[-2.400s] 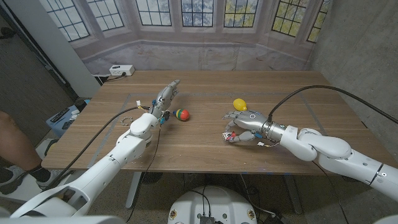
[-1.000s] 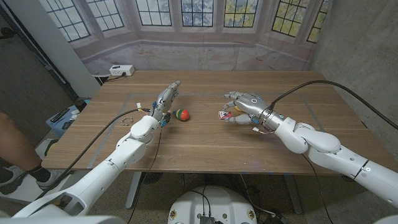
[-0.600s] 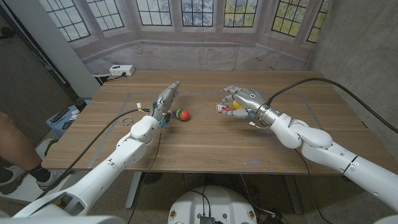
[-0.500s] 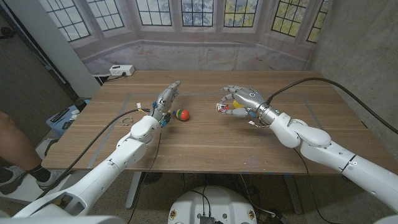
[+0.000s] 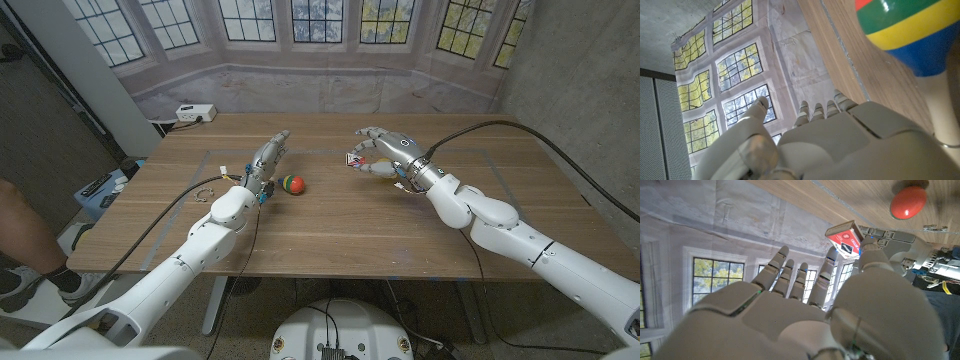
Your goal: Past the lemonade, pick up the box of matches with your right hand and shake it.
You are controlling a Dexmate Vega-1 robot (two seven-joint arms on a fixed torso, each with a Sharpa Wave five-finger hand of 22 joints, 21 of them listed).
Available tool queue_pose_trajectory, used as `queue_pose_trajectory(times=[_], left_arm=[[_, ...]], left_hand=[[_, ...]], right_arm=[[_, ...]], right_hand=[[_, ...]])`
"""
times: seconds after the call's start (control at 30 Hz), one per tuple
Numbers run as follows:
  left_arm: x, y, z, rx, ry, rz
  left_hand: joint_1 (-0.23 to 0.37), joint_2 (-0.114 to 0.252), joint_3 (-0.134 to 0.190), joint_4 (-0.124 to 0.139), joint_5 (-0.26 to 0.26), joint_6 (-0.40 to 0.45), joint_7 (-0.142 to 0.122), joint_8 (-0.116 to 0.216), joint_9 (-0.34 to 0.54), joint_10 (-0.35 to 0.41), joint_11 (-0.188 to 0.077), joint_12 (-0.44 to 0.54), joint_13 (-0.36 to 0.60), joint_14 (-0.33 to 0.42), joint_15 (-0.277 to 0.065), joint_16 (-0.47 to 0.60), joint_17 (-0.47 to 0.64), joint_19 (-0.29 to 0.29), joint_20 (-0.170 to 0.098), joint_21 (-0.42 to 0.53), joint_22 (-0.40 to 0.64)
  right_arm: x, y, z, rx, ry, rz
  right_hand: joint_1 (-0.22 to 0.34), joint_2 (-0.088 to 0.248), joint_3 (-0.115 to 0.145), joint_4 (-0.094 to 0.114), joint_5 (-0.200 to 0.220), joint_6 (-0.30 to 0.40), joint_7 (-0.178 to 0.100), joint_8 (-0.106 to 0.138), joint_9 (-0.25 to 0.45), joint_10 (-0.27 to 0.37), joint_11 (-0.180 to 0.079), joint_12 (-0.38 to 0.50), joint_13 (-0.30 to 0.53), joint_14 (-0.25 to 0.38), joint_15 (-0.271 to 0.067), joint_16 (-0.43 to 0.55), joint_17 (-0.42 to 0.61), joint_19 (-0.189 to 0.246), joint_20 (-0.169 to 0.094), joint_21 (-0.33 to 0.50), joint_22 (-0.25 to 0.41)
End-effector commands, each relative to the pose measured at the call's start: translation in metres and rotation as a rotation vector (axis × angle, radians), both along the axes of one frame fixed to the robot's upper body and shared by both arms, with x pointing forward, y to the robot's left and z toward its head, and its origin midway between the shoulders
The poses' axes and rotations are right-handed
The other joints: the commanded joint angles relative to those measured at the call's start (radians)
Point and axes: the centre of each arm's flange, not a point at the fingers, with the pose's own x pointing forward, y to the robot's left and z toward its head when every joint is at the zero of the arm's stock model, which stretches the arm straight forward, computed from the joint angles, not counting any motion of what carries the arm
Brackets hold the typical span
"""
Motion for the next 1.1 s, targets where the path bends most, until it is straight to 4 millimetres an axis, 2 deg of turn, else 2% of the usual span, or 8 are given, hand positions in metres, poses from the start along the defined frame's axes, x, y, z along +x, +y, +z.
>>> queue_pose_trajectory(times=[0.03,0.67,1.1], left_arm=[[0.004,0.0,0.001,-0.006,0.003,-0.001],[0.013,0.002,0.005,-0.027,-0.006,-0.008],[0.017,0.004,0.013,-0.048,-0.06,0.004]], left_hand=[[0.012,-0.001,0.001,-0.008,0.005,0.007,0.005,-0.002,0.005,0.008,0.005,0.004,0.004,0.012,0.004,0.002,0.003,0.002,0.009,0.001,0.004],[0.013,0.0,0.001,-0.009,0.005,0.01,0.006,-0.002,0.006,0.012,0.007,0.005,0.004,0.014,0.004,0.002,0.003,0.006,0.008,0.002,0.005],[0.022,0.003,0.009,-0.015,0.009,0.044,0.005,0.007,0.006,0.05,0.001,0.017,0.004,0.047,0.002,0.008,0.003,0.036,0.008,0.011,0.005]], right_arm=[[0.015,0.003,0.008,0.121,0.025,0.021],[0.035,0.011,0.011,0.209,0.047,0.021],[0.052,0.015,0.009,0.251,0.101,0.021]], right_hand=[[0.001,0.012,0.0,0.0,-0.003,-0.003,0.0,-0.005,0.001,0.012,0.002,-0.003,0.002,0.002,-0.056,0.001,0.004,-0.004,0.003,-0.001,0.005],[-0.002,0.015,-0.003,0.002,-0.006,-0.001,0.004,-0.007,0.001,0.012,0.004,-0.006,0.003,0.001,-0.053,0.0,0.003,-0.007,0.004,-0.002,0.005],[-0.003,0.018,-0.004,0.003,-0.009,-0.001,0.008,-0.009,0.001,0.012,0.005,-0.007,0.003,0.001,-0.05,-0.001,0.003,-0.01,0.004,-0.003,0.005]])
